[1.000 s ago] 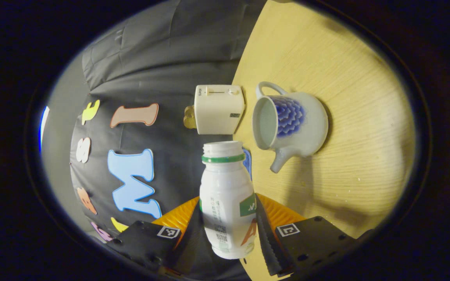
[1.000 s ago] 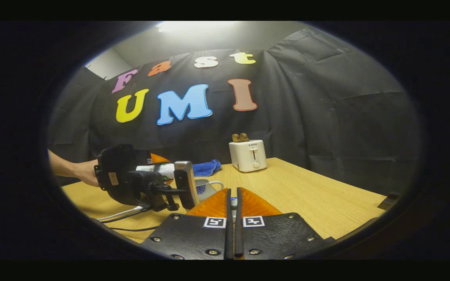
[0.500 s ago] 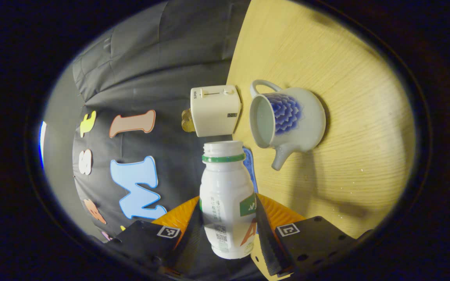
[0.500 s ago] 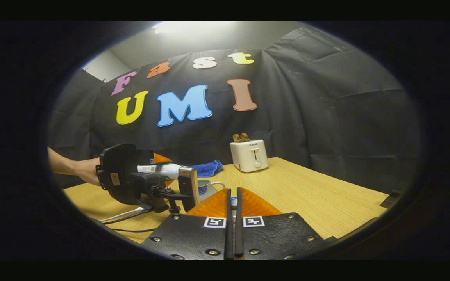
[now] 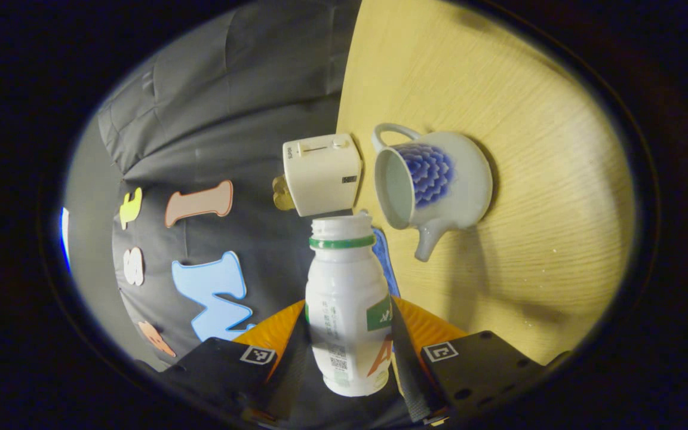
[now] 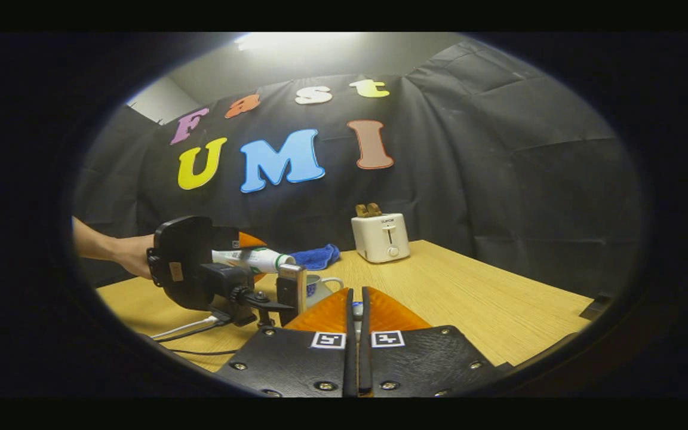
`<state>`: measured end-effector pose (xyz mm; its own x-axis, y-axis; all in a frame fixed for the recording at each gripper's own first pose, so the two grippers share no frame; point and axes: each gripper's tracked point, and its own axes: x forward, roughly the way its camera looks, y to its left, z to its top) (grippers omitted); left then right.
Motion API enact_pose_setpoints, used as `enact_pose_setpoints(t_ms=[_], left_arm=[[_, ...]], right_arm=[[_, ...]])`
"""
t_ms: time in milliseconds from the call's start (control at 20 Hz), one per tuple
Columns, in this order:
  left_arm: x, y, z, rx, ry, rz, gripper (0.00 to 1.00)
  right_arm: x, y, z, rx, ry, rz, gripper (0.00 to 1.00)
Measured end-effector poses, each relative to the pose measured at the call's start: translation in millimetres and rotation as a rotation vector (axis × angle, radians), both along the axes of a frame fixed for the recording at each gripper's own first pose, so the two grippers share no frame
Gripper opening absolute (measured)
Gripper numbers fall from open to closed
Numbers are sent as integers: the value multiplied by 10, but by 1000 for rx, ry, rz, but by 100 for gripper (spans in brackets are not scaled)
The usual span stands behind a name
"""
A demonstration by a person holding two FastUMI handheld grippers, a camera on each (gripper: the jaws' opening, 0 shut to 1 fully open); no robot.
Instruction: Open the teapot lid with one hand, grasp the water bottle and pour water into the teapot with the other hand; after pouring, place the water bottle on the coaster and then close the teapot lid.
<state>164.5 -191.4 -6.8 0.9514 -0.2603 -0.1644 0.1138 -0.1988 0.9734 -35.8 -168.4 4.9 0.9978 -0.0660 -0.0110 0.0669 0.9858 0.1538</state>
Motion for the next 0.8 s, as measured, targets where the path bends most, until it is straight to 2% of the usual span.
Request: enact_pose_setpoints(t_ms=[300, 350, 400, 550, 750, 800], left_arm=[[7, 10, 25, 32, -12, -9, 81], [12, 14, 23, 36, -13, -9, 69], [8, 18, 31, 39, -14, -10, 70], [18, 13, 29, 52, -17, -15, 81], [19, 12, 56, 72, -28, -21, 81], [16, 7, 53, 70, -29, -23, 75]], right_arm=[[-3, -11, 3, -2, 1, -2, 1], [-6, -17, 11, -1, 0, -2, 1], [-8, -18, 5, -1, 0, -2, 1], [4, -19, 4, -1, 1, -2, 1], [-14, -4, 28, -4, -3, 1, 1], [-14, -8, 34, -4, -6, 1, 1]])
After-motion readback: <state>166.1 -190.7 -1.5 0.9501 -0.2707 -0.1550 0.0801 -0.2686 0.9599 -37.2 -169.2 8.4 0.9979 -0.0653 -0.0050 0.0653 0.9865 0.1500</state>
